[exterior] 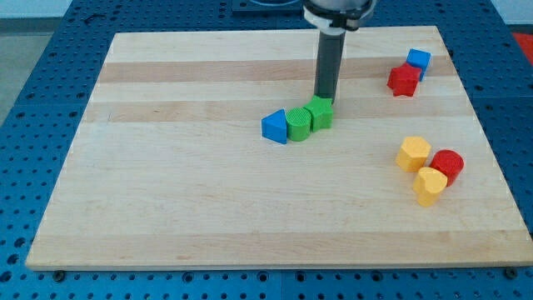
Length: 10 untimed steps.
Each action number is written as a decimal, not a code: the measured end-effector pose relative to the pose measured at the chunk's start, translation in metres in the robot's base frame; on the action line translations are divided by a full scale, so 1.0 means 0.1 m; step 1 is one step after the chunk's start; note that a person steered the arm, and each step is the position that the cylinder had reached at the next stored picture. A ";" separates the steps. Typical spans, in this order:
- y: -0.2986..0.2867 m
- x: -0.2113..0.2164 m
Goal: Nudge the green star to right a bit
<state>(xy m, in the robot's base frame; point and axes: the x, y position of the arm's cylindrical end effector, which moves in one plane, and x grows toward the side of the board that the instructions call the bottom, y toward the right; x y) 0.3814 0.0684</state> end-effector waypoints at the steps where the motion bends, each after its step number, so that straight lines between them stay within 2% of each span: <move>1: 0.02 0.14; 3: 0.58 0.14; 4: 0.59 0.13; 6: 0.06 -0.25; 8: -0.47 0.07; 10: -0.28 0.11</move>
<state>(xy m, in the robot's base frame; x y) 0.3923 0.0401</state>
